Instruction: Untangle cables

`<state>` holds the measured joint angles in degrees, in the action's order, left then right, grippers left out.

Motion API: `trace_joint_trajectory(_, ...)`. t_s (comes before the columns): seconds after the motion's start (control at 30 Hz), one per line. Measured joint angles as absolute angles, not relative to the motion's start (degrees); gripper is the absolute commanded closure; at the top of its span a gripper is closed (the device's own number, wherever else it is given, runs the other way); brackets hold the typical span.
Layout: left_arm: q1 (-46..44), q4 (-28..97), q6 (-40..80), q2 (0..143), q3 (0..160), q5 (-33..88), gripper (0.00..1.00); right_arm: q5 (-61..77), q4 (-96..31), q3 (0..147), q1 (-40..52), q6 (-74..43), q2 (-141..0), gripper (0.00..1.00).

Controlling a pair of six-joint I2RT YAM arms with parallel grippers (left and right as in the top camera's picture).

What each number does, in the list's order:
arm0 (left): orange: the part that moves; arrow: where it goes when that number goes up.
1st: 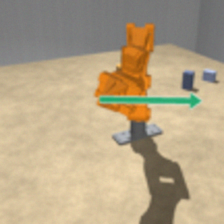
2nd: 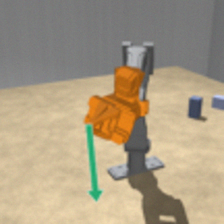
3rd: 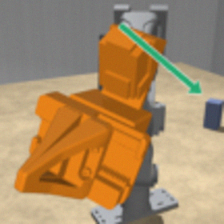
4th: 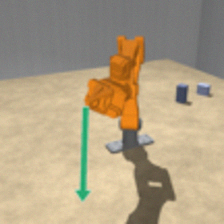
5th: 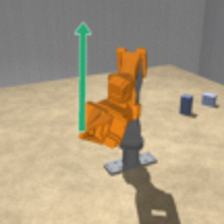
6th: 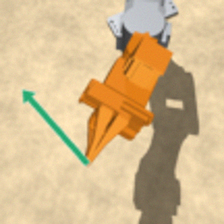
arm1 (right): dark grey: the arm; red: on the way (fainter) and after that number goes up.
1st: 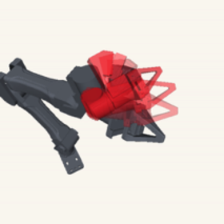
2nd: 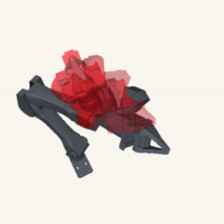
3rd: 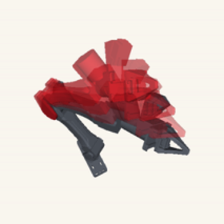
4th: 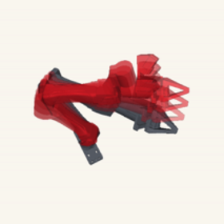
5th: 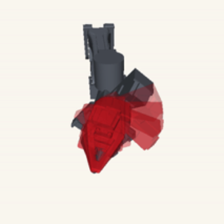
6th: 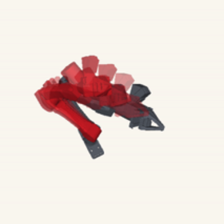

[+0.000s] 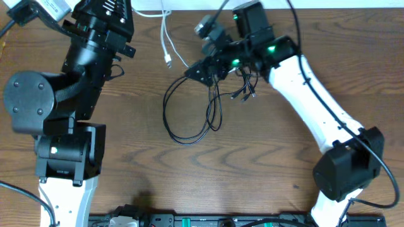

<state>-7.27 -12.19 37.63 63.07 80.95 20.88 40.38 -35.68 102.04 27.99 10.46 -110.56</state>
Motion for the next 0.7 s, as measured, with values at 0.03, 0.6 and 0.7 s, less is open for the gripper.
trace_joint_trajectory(0.03,-7.3,-12.2,37.7,62.7,80.9,20.9,0.93,40.4,-34.6,102.0,28.6,10.8,-111.3,0.04)
trace_joint_trajectory(0.6,-7.3,2.8,35.6,59.2,81.8,22.6,0.93,37.7,14.7,101.5,23.9,-24.2,-116.1,0.99)
trace_joint_trajectory(0.7,-7.3,4.9,34.5,59.9,81.8,22.6,0.93,39.1,15.2,101.6,21.5,-30.7,-113.7,0.99)
